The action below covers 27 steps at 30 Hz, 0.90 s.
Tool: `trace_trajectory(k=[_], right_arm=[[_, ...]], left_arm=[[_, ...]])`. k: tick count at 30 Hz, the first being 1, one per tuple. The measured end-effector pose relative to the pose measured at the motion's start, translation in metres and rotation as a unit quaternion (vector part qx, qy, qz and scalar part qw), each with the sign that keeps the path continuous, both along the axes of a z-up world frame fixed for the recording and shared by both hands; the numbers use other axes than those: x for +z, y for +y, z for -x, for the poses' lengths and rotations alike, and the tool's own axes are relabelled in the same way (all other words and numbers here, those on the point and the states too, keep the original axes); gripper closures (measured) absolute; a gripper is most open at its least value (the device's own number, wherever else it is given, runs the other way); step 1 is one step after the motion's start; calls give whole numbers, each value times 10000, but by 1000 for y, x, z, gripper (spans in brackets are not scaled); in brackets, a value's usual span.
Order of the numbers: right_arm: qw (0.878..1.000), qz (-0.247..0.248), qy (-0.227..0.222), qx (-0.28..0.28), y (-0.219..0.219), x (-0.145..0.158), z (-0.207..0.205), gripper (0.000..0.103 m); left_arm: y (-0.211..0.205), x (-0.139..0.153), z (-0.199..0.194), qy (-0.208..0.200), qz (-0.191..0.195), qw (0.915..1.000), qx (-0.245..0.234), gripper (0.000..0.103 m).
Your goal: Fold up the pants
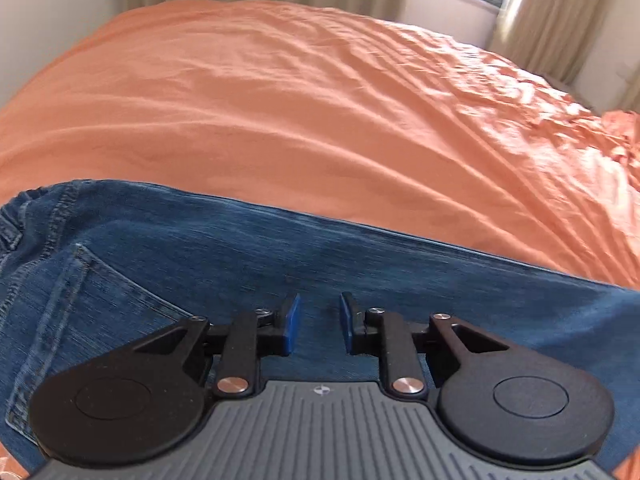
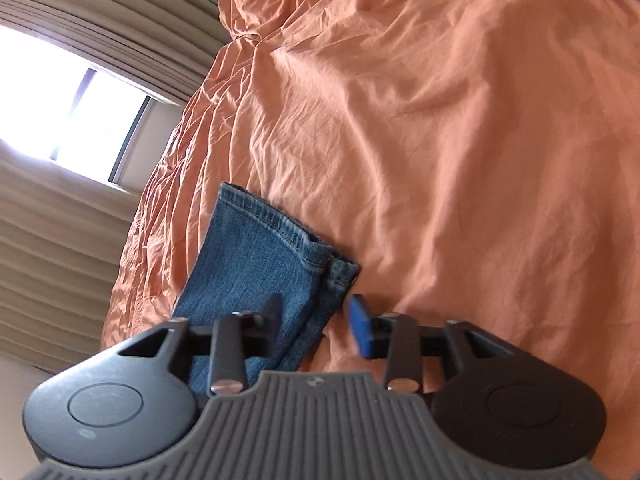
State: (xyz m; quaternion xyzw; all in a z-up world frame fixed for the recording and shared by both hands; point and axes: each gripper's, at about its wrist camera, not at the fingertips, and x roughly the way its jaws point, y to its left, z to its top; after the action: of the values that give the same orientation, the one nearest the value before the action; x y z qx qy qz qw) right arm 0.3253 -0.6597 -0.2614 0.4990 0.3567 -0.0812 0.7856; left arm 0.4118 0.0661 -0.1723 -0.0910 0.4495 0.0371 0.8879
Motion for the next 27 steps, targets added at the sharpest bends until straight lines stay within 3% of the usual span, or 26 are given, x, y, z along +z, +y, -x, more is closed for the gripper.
trace_trajectory(k=[8,15,16,17,20,24,27], right_arm=[[9990,-410,-67,-131,0,-24,-1,55],[9925,-1049,-353,-520,-12,-46,-5,58],[9922,-1072,-350,-524,-13,-47,-7,64],[9927,-1053,-342,-478,-15,-48,-8,78],[9943,-923,-418,-346,-19,-46,-7,99],[9986,-252,-469,-13,-17,-30,-4,101],[9993,-87,-370,22,-15,-31,-8,102]], left_arm=[[-91,-1,6,1,394,9900,-1356,78],[-179,-24,-25,133,780,9751,-2074,78],[-188,-27,-31,171,798,9740,-2113,78],[-198,-31,-34,207,827,9726,-2161,78],[-218,-41,-49,262,857,9716,-2189,78],[-231,-47,-65,251,908,9718,-2161,78],[-237,-52,-81,290,957,9729,-2085,78]])
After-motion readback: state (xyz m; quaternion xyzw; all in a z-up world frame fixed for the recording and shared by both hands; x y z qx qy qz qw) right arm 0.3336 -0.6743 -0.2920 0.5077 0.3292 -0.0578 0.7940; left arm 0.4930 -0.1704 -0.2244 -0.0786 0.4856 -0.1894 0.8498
